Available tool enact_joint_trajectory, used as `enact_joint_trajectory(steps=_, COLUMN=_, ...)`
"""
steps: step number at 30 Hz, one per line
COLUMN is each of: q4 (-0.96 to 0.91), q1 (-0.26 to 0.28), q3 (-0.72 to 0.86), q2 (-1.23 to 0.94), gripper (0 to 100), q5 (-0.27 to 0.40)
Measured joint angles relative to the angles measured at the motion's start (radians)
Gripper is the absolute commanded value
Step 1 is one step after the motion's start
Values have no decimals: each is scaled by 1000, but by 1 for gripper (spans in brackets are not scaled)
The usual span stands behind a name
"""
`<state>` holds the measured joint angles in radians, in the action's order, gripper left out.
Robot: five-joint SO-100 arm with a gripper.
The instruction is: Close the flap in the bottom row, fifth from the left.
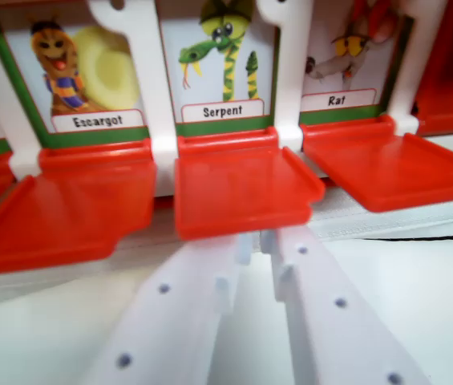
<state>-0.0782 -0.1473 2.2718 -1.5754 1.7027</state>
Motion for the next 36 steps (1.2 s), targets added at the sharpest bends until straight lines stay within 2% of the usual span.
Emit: enact_joint_trajectory(steps=36, q4=-35, q1=3, q3=-219, q2=156, gripper=0, q5=-11)
